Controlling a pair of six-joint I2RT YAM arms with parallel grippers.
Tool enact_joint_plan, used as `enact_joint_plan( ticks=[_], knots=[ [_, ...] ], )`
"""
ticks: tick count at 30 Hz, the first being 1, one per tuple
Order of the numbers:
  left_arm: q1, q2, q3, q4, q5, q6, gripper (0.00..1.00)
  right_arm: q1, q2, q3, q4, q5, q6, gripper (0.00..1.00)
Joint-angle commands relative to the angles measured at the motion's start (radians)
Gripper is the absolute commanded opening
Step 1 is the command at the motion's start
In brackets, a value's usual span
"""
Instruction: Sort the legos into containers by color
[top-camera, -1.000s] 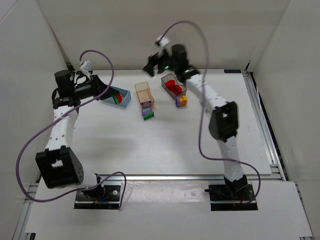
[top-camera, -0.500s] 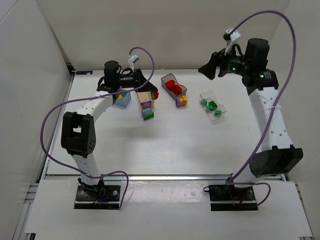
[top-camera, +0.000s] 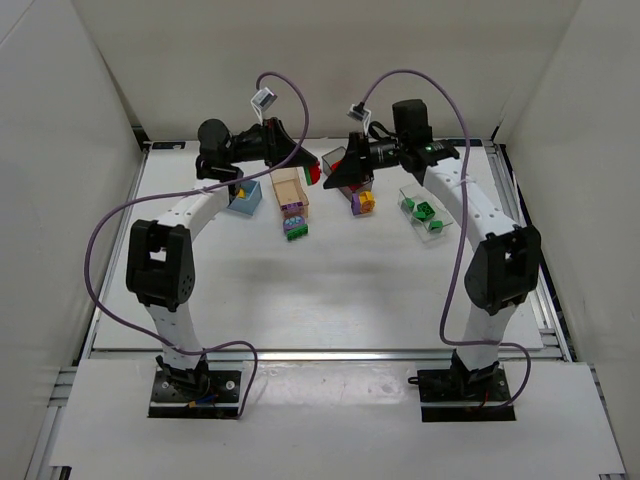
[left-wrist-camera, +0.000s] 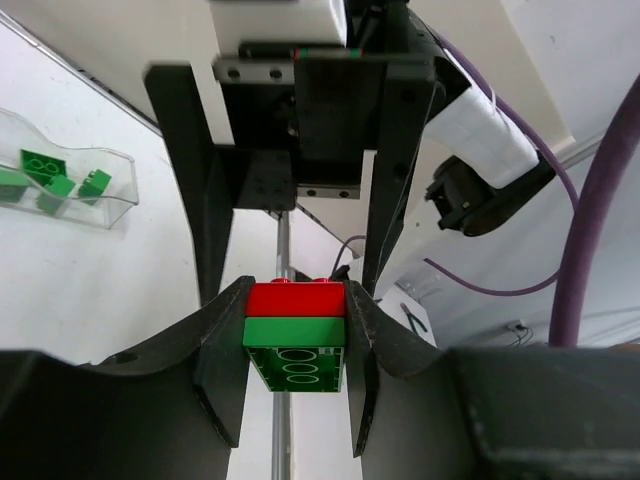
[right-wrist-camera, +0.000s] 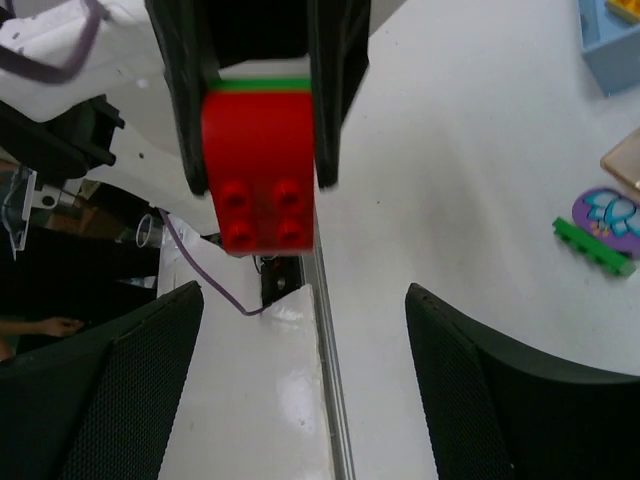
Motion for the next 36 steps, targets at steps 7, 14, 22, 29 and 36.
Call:
enact_joint_plan(
  ticks=[7,14,22,29,36],
  knots=[
    [-0.007,-0.075,-0.041,0.078,0.021,-0.057,0.1,0.03,0.078,0.172,0.156,-0.068,0.089,0.86],
    [-0.002,-0.07,-0.038,0.075,0.021,-0.051,0.1,0.07,0.108,0.182,0.169,-0.094,0.095,0.84],
    [0.004,-0.073,-0.036,0.072,0.021,-0.043,0.1,0.087,0.123,0.166,0.189,-0.109,0.112,0.63],
    [0.027,-0.08,-0.064,0.072,0.021,-0.043,0.1,0.059,0.115,0.145,0.196,-0.121,0.121,0.47],
    [0.028,-0.08,-0.07,0.072,0.024,-0.04,0.1,0.047,0.098,0.132,0.193,-0.121,0.116,0.52]
  ],
)
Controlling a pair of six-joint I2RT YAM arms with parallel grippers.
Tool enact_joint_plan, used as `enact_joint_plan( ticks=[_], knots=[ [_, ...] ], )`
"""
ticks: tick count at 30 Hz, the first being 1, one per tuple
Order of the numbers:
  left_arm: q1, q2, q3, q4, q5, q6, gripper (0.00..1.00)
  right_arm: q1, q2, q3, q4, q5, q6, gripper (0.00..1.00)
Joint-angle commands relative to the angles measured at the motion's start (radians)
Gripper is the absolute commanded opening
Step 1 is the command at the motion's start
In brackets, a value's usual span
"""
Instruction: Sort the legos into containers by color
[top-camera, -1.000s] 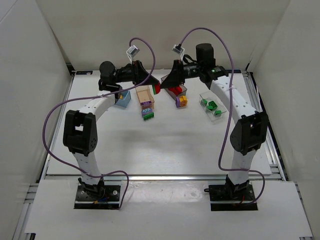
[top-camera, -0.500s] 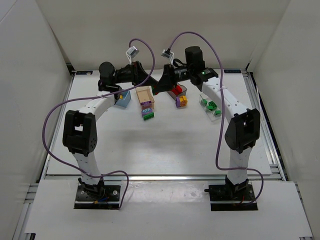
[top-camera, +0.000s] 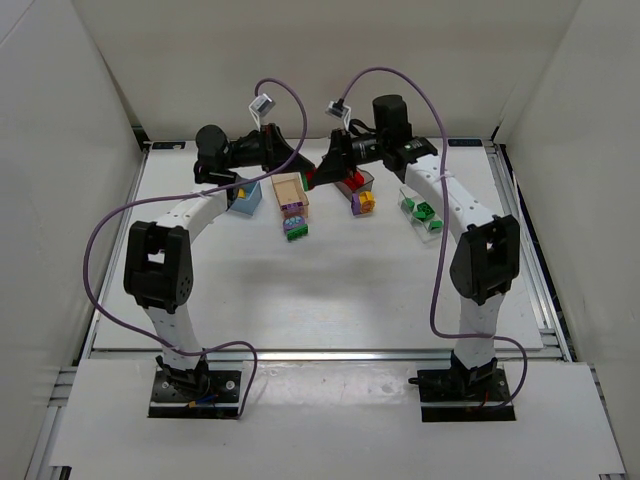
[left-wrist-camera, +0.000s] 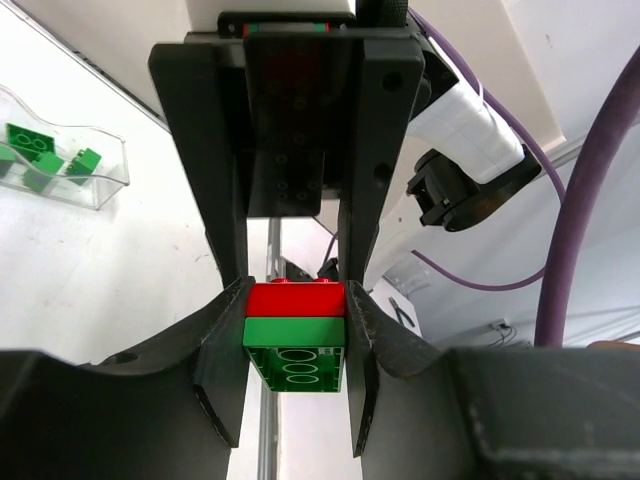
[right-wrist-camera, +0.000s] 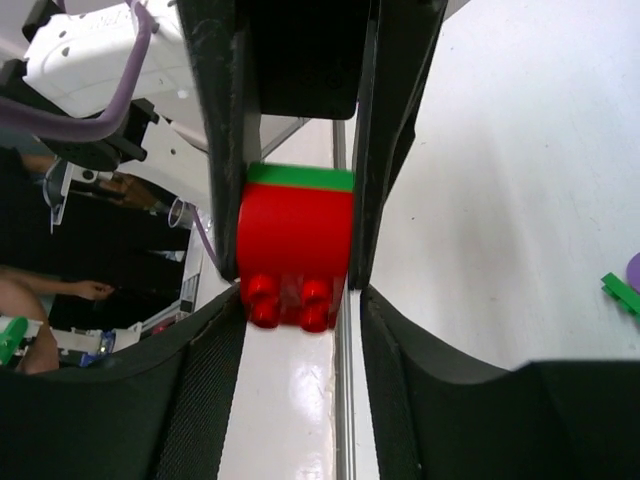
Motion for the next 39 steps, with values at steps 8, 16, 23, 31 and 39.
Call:
enact_joint_plan(
  ticks=[8,16,23,31,39],
  knots=[
    [0.013,-0.057,-0.007,0.019,0.01,0.013,0.1,-0.028,-0.03,0.007,0.032,-0.033,-0.009,0.5],
    [0.007,-0.054,-0.001,0.013,0.015,0.017,0.1,-0.012,-0.003,0.042,0.029,-0.035,0.008,0.7],
    [-0.001,-0.045,0.005,0.008,0.013,0.021,0.1,0.007,0.012,0.069,0.029,-0.036,0.002,0.65],
    [-0.01,-0.044,0.014,-0.001,0.018,0.023,0.16,0.008,0.032,0.074,0.056,-0.056,0.011,0.17],
    [0.017,-0.116,-0.068,-0.062,-0.016,0.056,0.94,-0.01,-0.009,0.04,0.052,-0.067,-0.017,0.0]
  ],
)
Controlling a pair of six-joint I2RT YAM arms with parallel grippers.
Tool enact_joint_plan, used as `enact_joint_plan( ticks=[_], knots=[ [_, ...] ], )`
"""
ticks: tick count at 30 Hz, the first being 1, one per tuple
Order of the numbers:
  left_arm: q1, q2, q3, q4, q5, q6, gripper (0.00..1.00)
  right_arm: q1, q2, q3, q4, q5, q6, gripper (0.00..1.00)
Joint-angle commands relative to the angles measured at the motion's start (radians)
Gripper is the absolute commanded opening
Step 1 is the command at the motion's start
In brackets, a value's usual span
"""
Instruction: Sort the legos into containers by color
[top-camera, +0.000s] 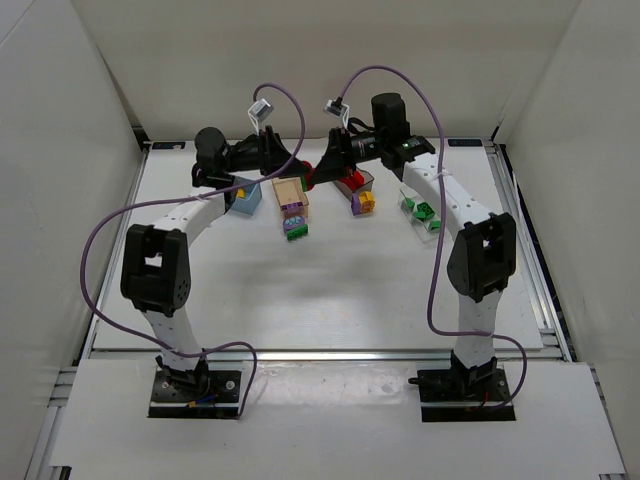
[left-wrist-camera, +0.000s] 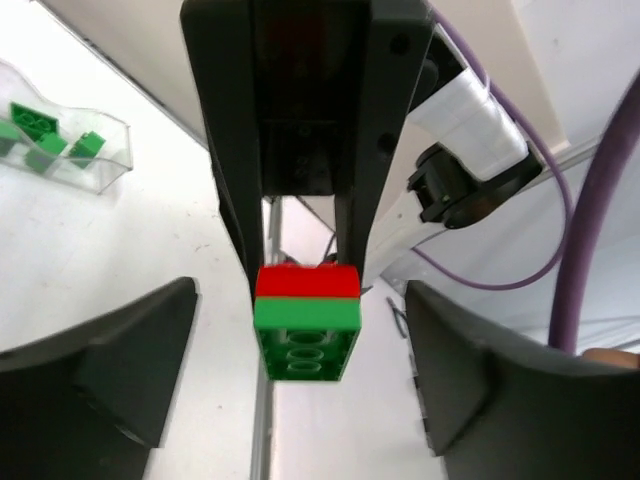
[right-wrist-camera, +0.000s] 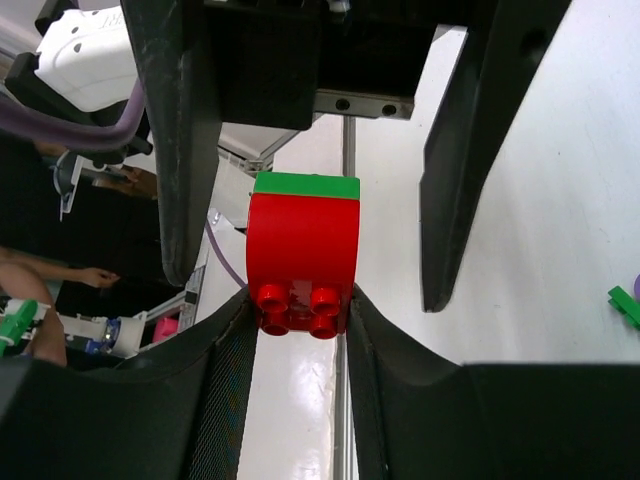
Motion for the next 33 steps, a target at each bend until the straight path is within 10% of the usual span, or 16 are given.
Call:
enact_joint_plan(
  ticks=[1,12,24,33],
  knots=[
    [0.023,-0.105,-0.053,-0.014,-0.019,0.014,0.98,-0.016,-0.047,-0.002,0.03,-0.026,-0.03,0.0],
    [0.043,-0.127,-0.091,-0.014,0.007,0.023,0.76,-0.037,-0.064,-0.01,0.068,-0.043,0.015,0.0],
    [0.036,-0.093,-0.053,-0.037,0.001,0.05,0.83,0.003,-0.054,-0.001,0.088,-0.055,0.039,0.0],
    [0.022,-0.084,-0.037,-0.051,0.012,0.061,0.49,0.012,-0.031,0.03,0.093,-0.049,0.047,0.0]
  ],
)
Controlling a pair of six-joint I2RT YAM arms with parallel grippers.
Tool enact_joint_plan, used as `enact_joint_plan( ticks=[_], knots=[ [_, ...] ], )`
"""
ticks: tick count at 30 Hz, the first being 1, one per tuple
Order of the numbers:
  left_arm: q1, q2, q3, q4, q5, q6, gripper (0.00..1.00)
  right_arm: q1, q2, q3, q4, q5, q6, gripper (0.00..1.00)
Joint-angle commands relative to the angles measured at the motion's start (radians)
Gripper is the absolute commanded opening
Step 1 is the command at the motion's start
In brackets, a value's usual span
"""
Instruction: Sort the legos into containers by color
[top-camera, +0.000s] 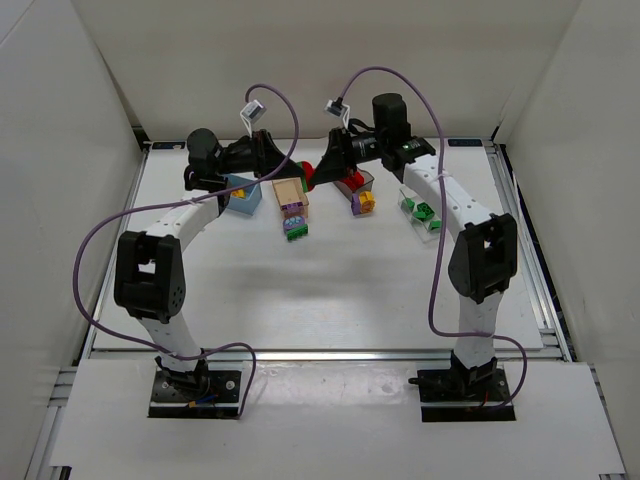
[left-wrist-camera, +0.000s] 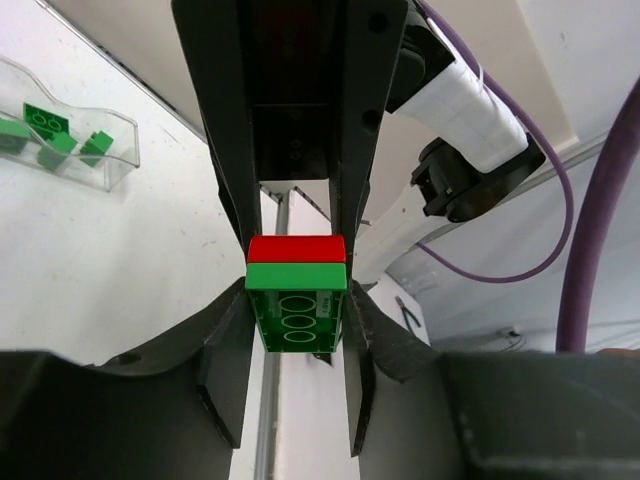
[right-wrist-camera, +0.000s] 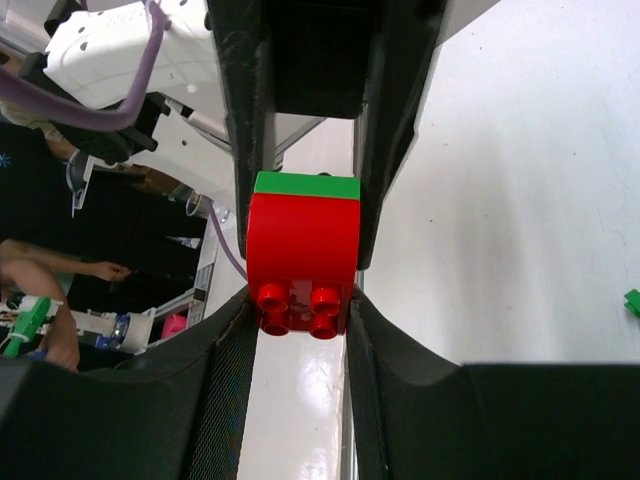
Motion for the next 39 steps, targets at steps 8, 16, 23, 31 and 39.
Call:
enact_joint_plan(
  ticks=[8,16,23,31,39],
  knots=[
    [-0.007,-0.019,0.016,-0.014,0.017,0.026,0.15,-0.018,-0.022,0.043,0.039,-0.021,0.003,0.0],
    [0.004,-0.069,-0.066,-0.014,0.034,0.035,0.11,-0.137,-0.066,0.004,0.035,-0.012,0.009,0.0],
    [0.019,-0.095,-0.103,-0.014,0.038,0.04,0.1,-0.223,-0.115,-0.063,0.035,-0.016,0.003,0.0],
    [0.029,-0.109,-0.112,-0.037,0.034,0.061,0.1,-0.269,-0.146,-0.077,-0.042,0.016,-0.079,0.0],
    [0.072,-0.193,-0.069,-0.357,-0.071,0.3,0.1,-0.274,-0.198,-0.131,-0.37,0.488,-0.515,0.0]
  ],
)
